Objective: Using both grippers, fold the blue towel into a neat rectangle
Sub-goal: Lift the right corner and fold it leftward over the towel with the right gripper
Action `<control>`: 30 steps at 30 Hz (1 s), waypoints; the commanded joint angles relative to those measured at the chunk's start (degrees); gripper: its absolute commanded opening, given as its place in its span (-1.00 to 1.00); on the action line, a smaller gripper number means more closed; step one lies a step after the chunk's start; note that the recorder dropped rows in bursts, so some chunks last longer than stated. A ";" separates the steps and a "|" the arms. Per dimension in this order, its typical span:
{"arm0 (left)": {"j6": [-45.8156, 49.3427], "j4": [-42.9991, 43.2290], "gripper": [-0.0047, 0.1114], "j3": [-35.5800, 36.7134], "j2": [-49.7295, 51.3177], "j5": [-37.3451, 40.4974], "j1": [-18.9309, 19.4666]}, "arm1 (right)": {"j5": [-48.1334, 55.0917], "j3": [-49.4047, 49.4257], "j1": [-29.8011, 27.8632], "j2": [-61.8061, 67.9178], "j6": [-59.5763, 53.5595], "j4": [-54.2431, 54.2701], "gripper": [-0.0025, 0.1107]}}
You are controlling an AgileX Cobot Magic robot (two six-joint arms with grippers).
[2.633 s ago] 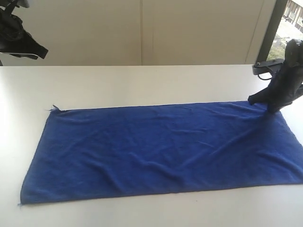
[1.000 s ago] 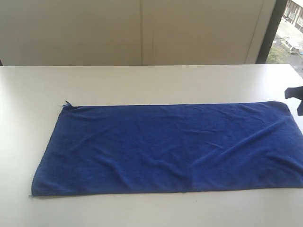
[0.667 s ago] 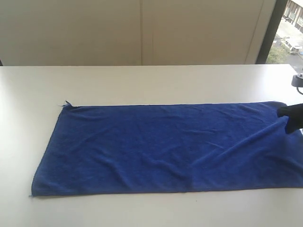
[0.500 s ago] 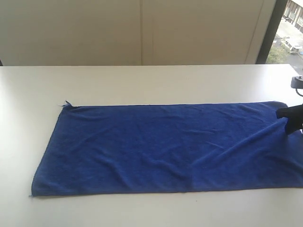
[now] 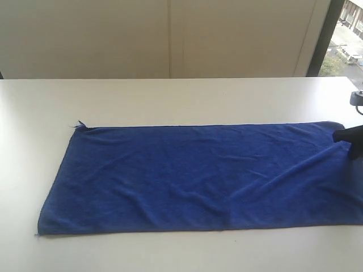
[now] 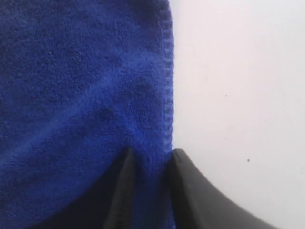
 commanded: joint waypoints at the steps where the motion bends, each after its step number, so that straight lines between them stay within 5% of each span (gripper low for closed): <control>1: 0.04 -0.93 -0.92 0.17 0.00 0.61 0.10 | 1.78 0.34 -0.13 1.10 -0.29 0.23 -0.69; 7: 0.04 -0.83 -0.92 0.26 -0.01 0.61 0.10 | 2.51 0.34 -0.13 1.10 -0.07 0.23 -0.96; 19: 0.04 -0.83 -0.92 0.26 -0.01 -0.21 0.10 | 3.14 0.34 0.62 -4.77 0.31 0.14 -0.96; 30: 0.04 -0.94 -0.92 0.26 -0.01 -1.11 0.10 | 4.72 0.34 10.07 -6.85 0.20 0.24 -0.96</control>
